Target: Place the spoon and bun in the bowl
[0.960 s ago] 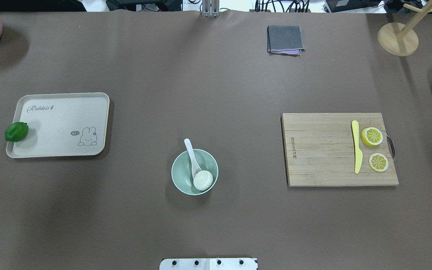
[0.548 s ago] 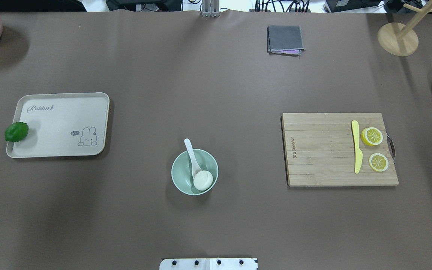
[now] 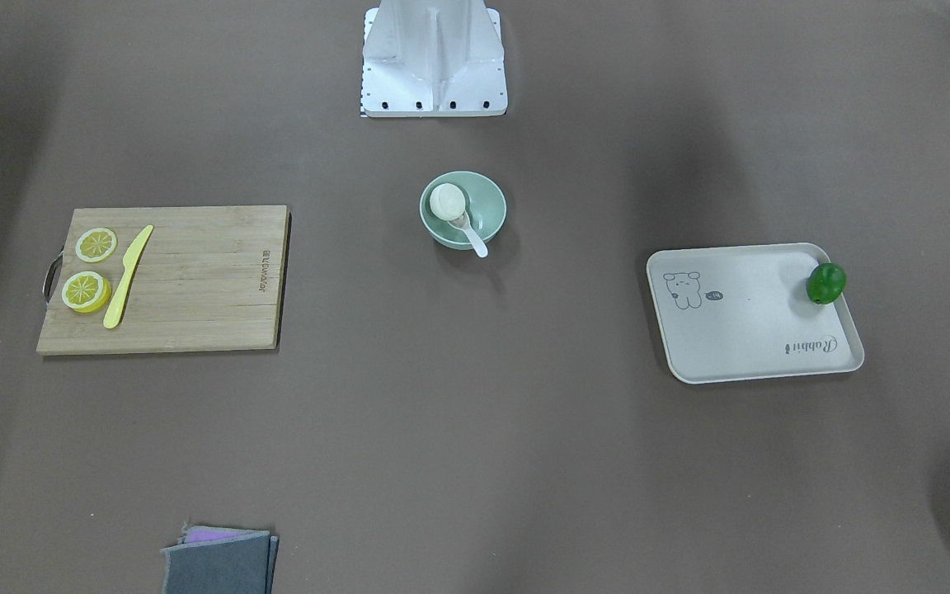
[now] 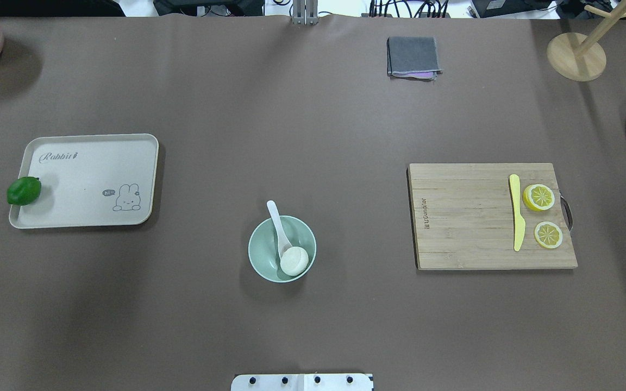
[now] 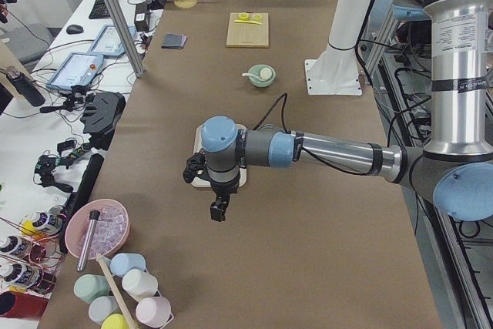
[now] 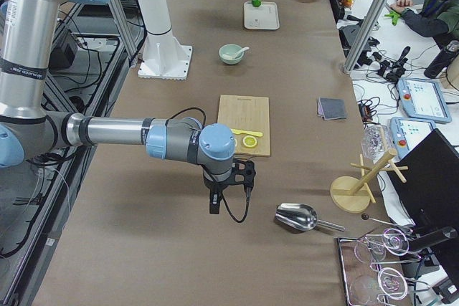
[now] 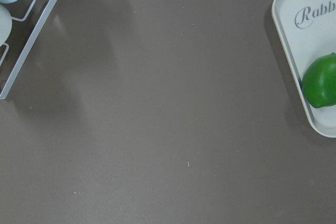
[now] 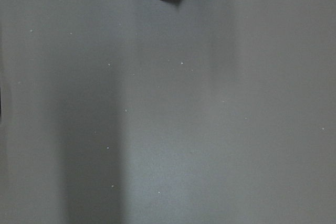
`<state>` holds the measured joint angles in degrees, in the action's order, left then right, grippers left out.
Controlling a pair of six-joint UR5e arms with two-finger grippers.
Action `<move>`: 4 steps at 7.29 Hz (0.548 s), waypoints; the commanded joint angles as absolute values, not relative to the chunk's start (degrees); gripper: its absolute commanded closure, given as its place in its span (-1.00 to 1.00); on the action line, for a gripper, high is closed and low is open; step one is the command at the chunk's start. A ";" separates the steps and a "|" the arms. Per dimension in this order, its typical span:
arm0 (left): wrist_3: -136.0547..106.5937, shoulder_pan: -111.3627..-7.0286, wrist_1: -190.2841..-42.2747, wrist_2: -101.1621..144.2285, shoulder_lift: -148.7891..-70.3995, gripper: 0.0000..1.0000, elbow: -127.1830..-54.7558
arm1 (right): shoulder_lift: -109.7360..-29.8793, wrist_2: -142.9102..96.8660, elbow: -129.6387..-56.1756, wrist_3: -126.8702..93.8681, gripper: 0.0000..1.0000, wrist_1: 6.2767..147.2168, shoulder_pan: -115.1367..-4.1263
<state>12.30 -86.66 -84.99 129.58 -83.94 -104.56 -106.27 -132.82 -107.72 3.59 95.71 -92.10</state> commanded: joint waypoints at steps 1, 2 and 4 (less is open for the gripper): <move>12.30 -86.66 -84.99 129.55 -83.94 -0.96 -104.59 | -106.35 -132.89 -107.75 3.60 -1.00 95.71 -92.02; 12.30 -86.66 -84.99 129.55 -83.94 -0.96 -104.68 | -106.35 -132.89 -107.75 3.60 -1.00 95.71 -91.93; 12.30 -86.57 -84.99 129.55 -83.94 -0.96 -104.68 | -106.35 -132.89 -107.75 3.69 -1.00 95.63 -91.76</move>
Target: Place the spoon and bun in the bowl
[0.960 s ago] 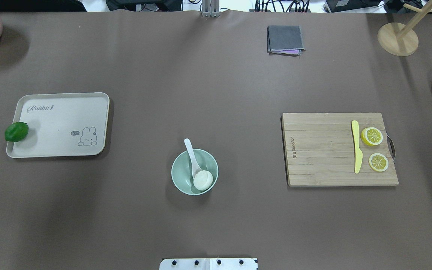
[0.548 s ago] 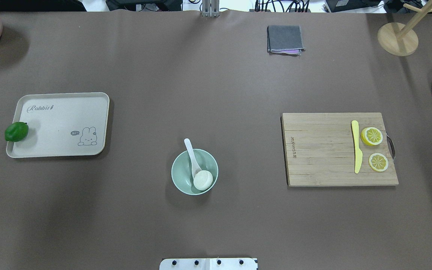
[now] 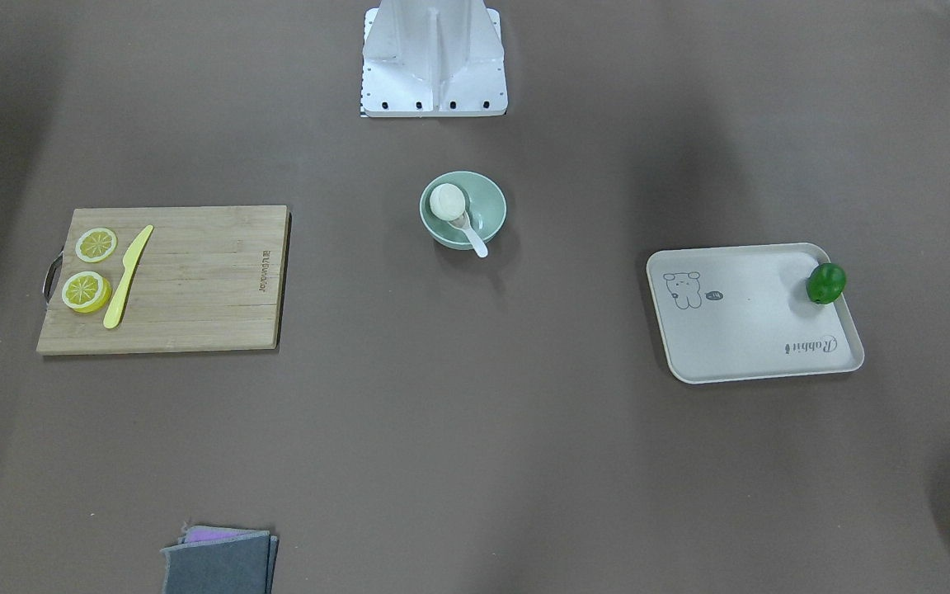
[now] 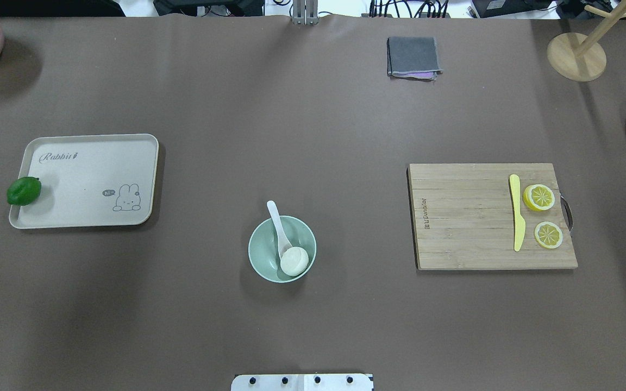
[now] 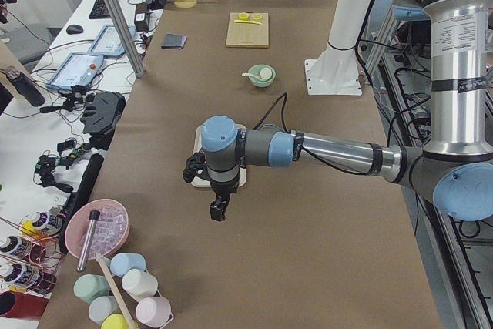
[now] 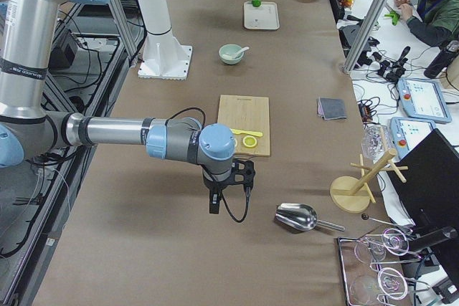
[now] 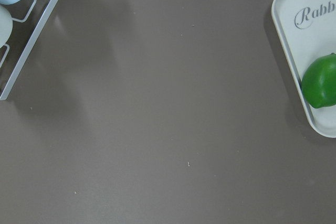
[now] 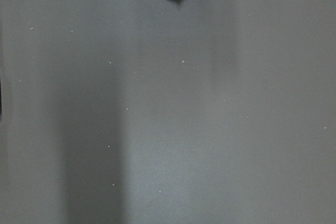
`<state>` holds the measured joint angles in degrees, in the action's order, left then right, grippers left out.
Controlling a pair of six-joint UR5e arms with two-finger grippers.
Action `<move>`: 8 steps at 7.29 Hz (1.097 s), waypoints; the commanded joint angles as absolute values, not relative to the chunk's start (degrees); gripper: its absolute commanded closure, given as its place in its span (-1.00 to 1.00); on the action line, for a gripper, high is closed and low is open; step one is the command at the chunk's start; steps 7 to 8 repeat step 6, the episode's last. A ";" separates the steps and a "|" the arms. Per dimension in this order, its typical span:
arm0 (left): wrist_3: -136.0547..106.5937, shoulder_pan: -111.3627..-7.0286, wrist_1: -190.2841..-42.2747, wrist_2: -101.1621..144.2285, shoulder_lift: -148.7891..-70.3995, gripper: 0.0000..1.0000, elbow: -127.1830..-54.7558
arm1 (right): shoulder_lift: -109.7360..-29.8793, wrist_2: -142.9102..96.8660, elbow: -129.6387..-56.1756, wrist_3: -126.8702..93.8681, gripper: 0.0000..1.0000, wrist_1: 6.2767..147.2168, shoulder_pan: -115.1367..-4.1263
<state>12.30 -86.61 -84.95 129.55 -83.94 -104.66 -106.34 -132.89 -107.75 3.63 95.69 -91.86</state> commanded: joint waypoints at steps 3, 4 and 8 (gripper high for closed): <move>12.30 -86.57 -84.90 129.64 -83.94 -0.96 -104.76 | -106.26 -133.33 -107.75 3.69 -1.00 95.62 -91.23; 12.30 -86.49 -84.99 129.64 -83.94 -0.96 -104.68 | -106.26 -133.33 -107.75 3.69 -1.00 95.62 -91.14; 12.30 -86.48 -84.99 129.64 -84.02 -0.96 -104.77 | -106.26 -133.33 -107.75 3.69 -1.00 95.54 -90.97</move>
